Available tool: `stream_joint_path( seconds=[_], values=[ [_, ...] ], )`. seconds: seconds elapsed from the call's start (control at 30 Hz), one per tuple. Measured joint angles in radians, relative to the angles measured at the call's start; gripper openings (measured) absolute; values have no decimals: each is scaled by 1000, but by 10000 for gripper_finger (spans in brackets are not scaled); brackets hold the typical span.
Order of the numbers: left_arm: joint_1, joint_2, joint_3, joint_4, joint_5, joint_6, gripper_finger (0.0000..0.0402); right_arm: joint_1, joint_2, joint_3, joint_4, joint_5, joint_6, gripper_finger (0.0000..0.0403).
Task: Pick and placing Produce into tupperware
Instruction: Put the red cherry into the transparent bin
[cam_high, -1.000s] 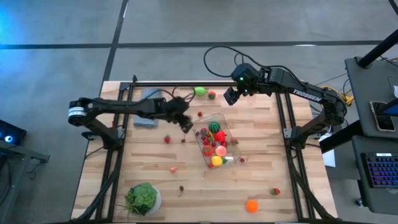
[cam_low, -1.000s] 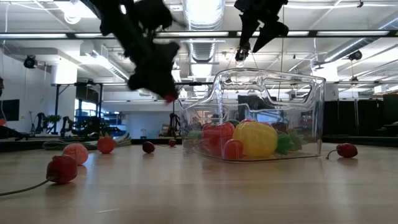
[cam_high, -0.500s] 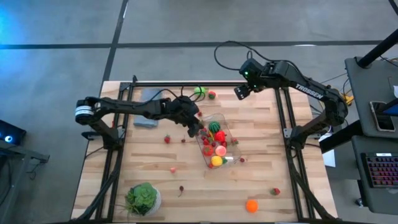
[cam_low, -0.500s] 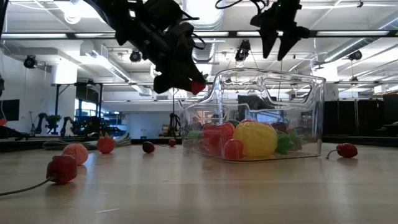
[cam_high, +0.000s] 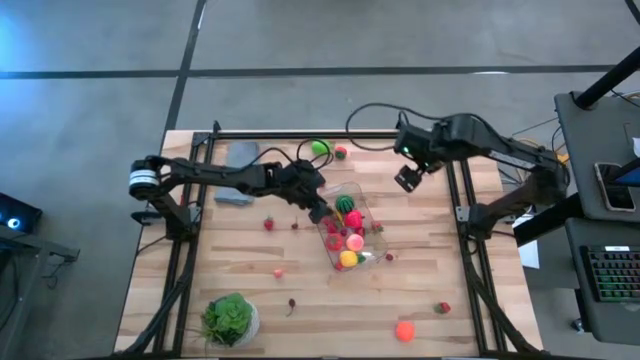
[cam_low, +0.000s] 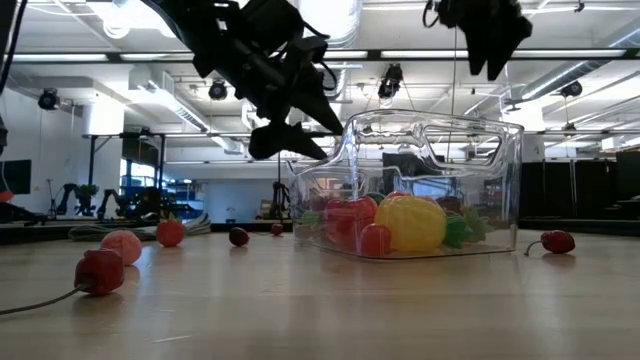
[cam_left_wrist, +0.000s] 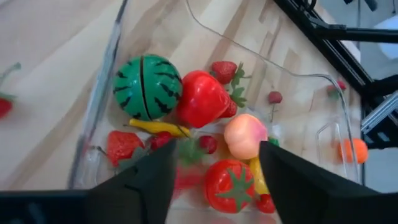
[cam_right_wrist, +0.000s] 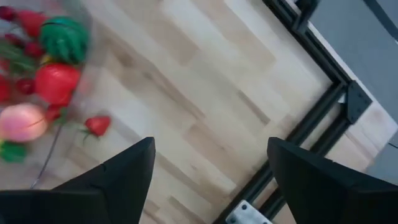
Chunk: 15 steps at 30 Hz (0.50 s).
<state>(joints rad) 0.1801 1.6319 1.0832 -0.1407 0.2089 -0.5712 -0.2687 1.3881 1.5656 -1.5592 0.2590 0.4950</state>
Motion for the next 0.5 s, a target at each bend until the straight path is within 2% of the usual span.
stream_joint_path(
  seconds=[0.2,0.37,0.5],
  values=[
    [-4,4,-1,0,-12,-107,281,118,-89,-77,8,3,59,324],
    [-12,-38,0,-2,-16,-134,288,225,-175,-220,49,-5,19,325],
    [-36,-90,0,-28,-28,-189,288,335,-269,-386,192,-78,12,320]
  ],
)
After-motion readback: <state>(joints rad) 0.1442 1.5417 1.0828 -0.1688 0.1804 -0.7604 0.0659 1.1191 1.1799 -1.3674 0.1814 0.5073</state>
